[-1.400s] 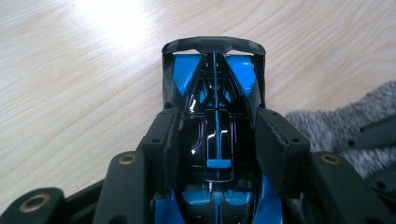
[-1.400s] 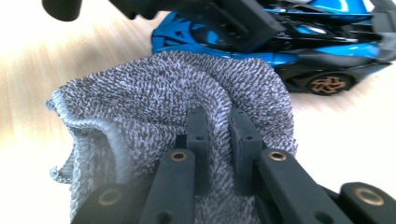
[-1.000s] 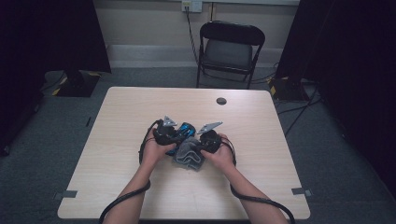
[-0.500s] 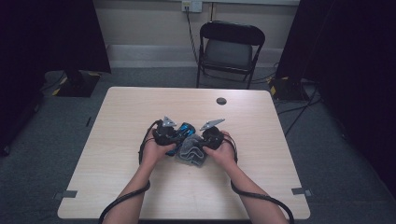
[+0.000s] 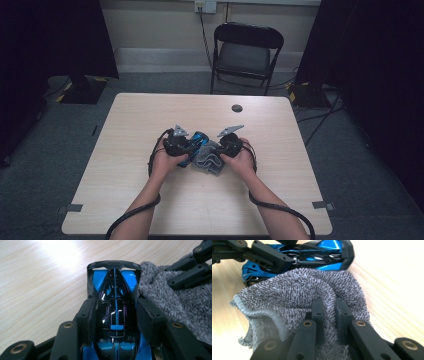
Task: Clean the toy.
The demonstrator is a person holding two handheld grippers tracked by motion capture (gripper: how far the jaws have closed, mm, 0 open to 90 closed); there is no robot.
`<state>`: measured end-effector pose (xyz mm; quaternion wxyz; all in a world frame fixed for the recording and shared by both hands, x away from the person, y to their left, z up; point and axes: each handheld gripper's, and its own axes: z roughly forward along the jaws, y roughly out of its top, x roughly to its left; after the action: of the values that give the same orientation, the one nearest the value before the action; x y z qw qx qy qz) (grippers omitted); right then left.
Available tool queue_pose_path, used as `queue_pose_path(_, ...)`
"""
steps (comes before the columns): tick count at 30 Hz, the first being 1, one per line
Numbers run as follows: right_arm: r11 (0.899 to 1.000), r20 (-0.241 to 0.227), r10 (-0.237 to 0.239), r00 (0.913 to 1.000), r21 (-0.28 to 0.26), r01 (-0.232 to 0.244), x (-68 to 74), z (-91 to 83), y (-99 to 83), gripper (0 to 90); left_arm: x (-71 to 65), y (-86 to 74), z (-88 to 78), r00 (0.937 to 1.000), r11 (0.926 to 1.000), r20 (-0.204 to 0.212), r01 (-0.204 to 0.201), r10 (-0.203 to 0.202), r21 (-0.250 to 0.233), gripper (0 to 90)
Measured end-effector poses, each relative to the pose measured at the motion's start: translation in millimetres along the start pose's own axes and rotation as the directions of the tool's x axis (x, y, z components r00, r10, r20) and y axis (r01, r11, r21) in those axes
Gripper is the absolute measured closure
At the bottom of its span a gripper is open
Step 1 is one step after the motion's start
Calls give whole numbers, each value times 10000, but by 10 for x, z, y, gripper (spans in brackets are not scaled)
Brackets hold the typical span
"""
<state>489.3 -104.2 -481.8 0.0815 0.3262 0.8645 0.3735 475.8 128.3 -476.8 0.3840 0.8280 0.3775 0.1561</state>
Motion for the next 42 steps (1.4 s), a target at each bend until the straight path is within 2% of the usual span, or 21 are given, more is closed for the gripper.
queue_pose_path(9, 9990, 199, 412, 9990, -164, -409, -64, -23, -22, 800, -1, -8, 0, 10000, 10000, -4, -22, 22, -58, 511)
queue_pose_path(13, 9985, 313, 489, 9983, -259, -481, -85, -80, -26, 798, -4, 1, 0, 10000, 10000, -17, -14, 14, 10, 511)
queue_pose_path(18, 9978, 180, 495, 9986, -452, -486, -93, -204, -45, 797, -3, -5, -1, 10000, 10000, -9, -41, 41, -27, 510)
queue_pose_path(21, 9971, -197, 382, 9991, -652, -394, -11, -311, -67, 796, -4, -1, -6, 10000, 10000, -33, -80, 80, 29, 510)
queue_pose_path(22, 9971, -197, 382, 9991, -652, -394, -11, -311, -67, 796, -4, -1, -6, 10000, 10000, -33, -80, 80, 29, 510)
queue_pose_path(24, 9971, -396, 239, 9989, -710, -267, 96, -363, -101, 794, -5, 1, -3, 10000, 10000, -61, -78, 78, 14, 509)
queue_pose_path(25, 9971, -396, 239, 9989, -710, -267, 96, -363, -101, 794, -5, 1, -3, 10000, 10000, -61, -78, 78, 14, 509)
queue_pose_path(26, 9969, -596, 152, 9981, -757, -197, 169, -381, -130, 794, -3, -1, 2, 10000, 10000, -22, -82, 82, -23, 509)
queue_pose_path(30, 9974, -658, -115, 9978, -712, 68, 276, -390, -165, 791, -5, 8, 2, 10000, 10000, -4, -82, 82, 46, 509)
queue_pose_path(33, 9979, -730, -113, 9973, -648, 66, 358, -390, -190, 789, -9, 12, 4, 9999, 9999, -46, -110, 110, 70, 508)
queue_pose_path(36, 9984, -773, -192, 9968, -552, 150, 425, -376, -205, 783, -9, 7, 13, 9999, 9999, 60, 116, -115, -40, 497)
queue_pose_path(37, 9987, -895, -227, 9957, -476, 185, 457, -349, -217, 782, -34, 13, 23, 9999, 10000, 106, 41, -41, 2, 413)
queue_pose_path(39, 9990, -883, -235, 9958, -399, 200, 475, -333, -222, 781, -52, 22, 24, 9999, 9999, -30, -99, 99, 90, 403)
queue_pose_path(42, 9993, -908, -308, 9954, -262, 285, 543, -290, -229, 766, -78, 26, 33, 9998, 9998, -29, 209, -209, 67, 353)
